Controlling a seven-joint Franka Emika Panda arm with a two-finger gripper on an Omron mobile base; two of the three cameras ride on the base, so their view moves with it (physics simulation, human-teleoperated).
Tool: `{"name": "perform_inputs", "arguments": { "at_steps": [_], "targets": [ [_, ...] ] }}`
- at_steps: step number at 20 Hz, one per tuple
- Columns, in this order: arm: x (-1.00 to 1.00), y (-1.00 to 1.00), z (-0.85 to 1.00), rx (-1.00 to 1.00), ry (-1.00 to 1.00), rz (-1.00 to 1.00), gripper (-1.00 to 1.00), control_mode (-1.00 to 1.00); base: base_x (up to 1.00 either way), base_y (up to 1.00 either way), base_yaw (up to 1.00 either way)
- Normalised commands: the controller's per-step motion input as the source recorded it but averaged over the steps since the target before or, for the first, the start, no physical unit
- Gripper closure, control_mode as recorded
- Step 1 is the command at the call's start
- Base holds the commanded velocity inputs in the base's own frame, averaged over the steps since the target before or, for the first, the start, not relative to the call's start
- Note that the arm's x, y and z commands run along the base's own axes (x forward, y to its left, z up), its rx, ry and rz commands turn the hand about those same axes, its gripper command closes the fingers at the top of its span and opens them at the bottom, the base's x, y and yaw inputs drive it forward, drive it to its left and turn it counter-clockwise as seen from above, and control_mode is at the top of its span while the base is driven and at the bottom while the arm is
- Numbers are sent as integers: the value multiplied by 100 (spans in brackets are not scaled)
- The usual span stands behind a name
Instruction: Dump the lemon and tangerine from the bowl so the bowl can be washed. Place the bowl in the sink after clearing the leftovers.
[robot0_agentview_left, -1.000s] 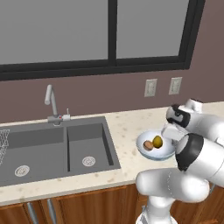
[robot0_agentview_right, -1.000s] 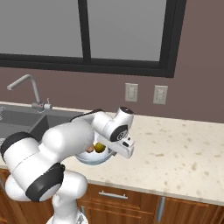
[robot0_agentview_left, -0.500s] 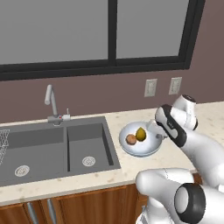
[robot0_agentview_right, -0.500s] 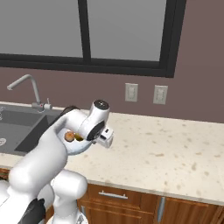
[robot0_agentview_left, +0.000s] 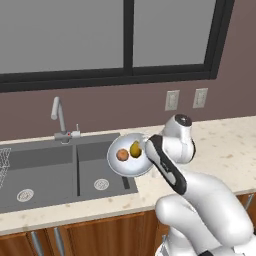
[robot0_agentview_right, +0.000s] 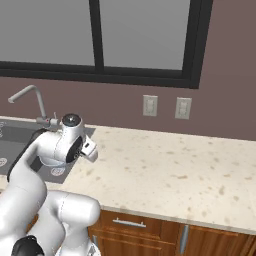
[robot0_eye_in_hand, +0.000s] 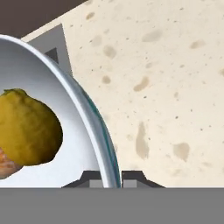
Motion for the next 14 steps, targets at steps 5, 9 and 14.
{"name": "perform_inputs", "arguments": {
  "at_steps": [5, 9, 14],
  "targets": [
    [63, 90, 35, -13, 1, -16, 100, -100, 0, 0, 0],
    [61, 67, 20, -17, 9, -18, 100, -100, 0, 0, 0],
    [38, 43, 8, -14, 8, -10, 100, -100, 0, 0, 0]
  ]
}}
